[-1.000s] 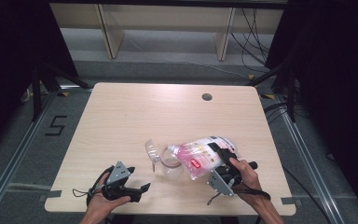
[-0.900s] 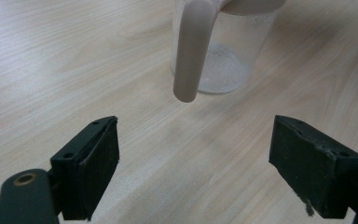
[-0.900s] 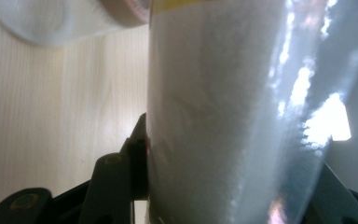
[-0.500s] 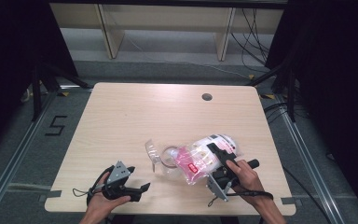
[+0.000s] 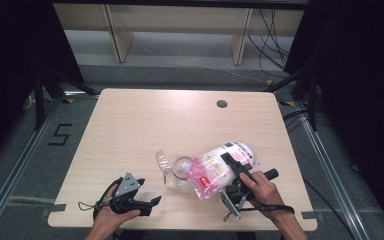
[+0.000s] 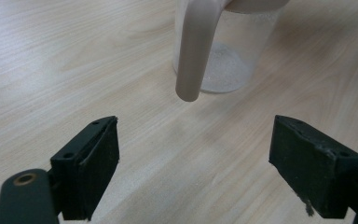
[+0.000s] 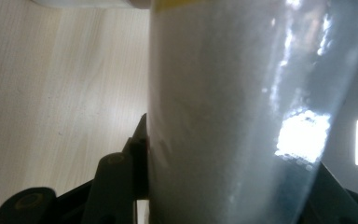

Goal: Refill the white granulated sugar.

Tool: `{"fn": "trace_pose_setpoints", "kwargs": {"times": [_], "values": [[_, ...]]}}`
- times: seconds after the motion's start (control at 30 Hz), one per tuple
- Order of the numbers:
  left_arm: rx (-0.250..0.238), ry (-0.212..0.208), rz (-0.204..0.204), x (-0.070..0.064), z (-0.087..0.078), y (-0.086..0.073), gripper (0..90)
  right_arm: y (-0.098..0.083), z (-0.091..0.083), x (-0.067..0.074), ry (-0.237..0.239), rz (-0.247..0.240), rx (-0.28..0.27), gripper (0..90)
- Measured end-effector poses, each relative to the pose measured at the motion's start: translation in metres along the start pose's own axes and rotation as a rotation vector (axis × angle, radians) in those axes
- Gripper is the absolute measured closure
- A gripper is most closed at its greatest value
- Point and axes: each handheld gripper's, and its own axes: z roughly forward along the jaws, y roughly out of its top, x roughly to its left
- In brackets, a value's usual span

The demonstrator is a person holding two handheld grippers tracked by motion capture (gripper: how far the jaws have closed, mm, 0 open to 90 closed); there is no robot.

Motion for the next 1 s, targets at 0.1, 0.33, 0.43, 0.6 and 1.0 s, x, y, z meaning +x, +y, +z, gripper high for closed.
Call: {"fn": "trace_pose_setpoints", "kwargs": {"times": [0.1, 0.33, 0.43, 0.6, 1.0], "values": [[0.0, -0.002, 0.001, 0.0005, 0.0001, -0.0001, 15.5, -0.0007, 0.0007, 0.0015, -0.028, 0.001, -0.011, 55.4], [0.001, 0.004, 0.001, 0.0001, 0.0, 0.0, 15.5, 0.0003, 0.0003, -0.003, -0.04, -0.058, -0.02, 55.7], [0.0, 0.0, 0.003, 0.0005, 0.0004, -0.0001, 15.5, 0.0007, 0.0003, -0.0027, -0.042, -0.069, -0.014, 55.8], [0.0, 0.001, 0.0, 0.0002, 0.0004, -0.0001, 15.5, 0.0009, -0.0024, -0.0013, -0.047, -0.059, 0.001, 55.9], [-0.001, -0.006, 0.0, 0.0006, 0.0013, -0.0004, 15.5, 0.0028, -0.0015, -0.0023, -0.074, -0.175, -0.003, 56.6]]}}
